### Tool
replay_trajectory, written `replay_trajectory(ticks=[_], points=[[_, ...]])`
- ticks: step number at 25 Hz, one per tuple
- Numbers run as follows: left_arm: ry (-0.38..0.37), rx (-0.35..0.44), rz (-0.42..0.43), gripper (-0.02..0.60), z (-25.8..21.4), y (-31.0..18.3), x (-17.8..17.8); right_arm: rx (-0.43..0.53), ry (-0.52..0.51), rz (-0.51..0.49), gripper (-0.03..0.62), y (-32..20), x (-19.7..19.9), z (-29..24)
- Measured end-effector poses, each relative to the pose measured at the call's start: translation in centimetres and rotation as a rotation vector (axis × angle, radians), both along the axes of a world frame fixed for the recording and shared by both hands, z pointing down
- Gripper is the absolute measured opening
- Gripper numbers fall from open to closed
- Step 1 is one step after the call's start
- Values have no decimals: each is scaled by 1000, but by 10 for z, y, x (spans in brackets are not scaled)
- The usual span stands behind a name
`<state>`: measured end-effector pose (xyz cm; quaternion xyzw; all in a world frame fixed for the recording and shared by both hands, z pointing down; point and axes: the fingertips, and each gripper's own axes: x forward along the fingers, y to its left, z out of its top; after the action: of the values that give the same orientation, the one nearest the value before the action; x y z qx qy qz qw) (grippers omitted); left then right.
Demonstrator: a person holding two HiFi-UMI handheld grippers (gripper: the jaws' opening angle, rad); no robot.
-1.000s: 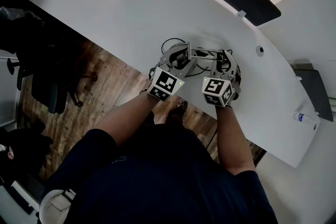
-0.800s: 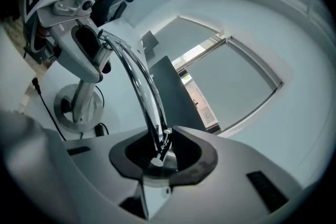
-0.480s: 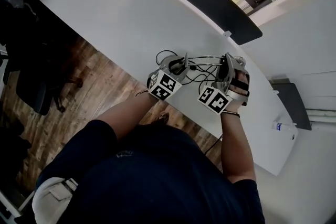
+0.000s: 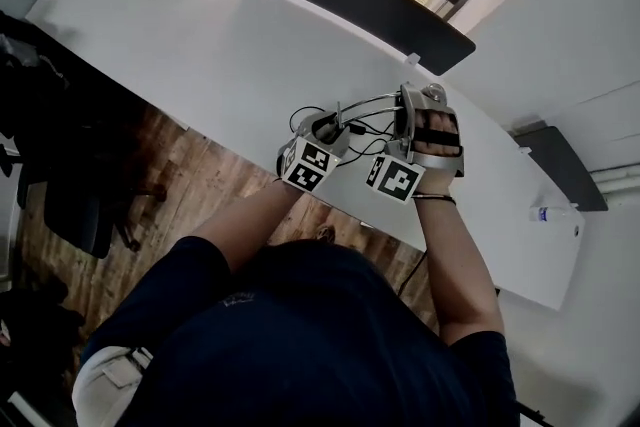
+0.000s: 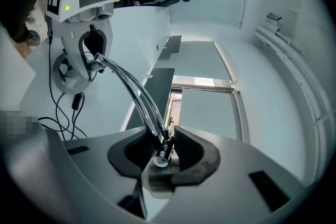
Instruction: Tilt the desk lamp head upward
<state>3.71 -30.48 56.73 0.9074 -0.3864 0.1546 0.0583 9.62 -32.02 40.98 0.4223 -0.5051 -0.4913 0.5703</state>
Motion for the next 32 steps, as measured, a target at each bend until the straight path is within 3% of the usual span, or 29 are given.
replay_trajectory(ticks=[3,5,8,10,15,19,21,27,29,32], points=[[-2,-51,30,137,4,-1,0,-25,-17,-6,123,1,-1,2],[-29,-70,66,146,5,-1,-2,-36,-31,-15,172,4,3,2],[-75,-39,98,186,-3,5,-12,-49,-77,-16,242,15,12,-1],[-71,-25,104,201,-13,17,-23,-56,-153,-14,255,31,16,-2],[44,-24,92,201,-51,55,-42,-103,-463,-5,255,70,11,-2],[145,-15,94,199,-89,78,-35,-213,-861,10,246,95,8,4],[187,-5,119,187,-111,88,-29,-259,-1032,0,187,110,7,5],[245,50,202,76,-159,110,-9,-361,-1415,-88,37,139,-1,7],[251,64,202,27,-161,117,-6,-408,-1546,-71,20,144,-2,17],[257,58,202,8,-156,126,-2,-467,-1627,-75,11,152,-7,29]])
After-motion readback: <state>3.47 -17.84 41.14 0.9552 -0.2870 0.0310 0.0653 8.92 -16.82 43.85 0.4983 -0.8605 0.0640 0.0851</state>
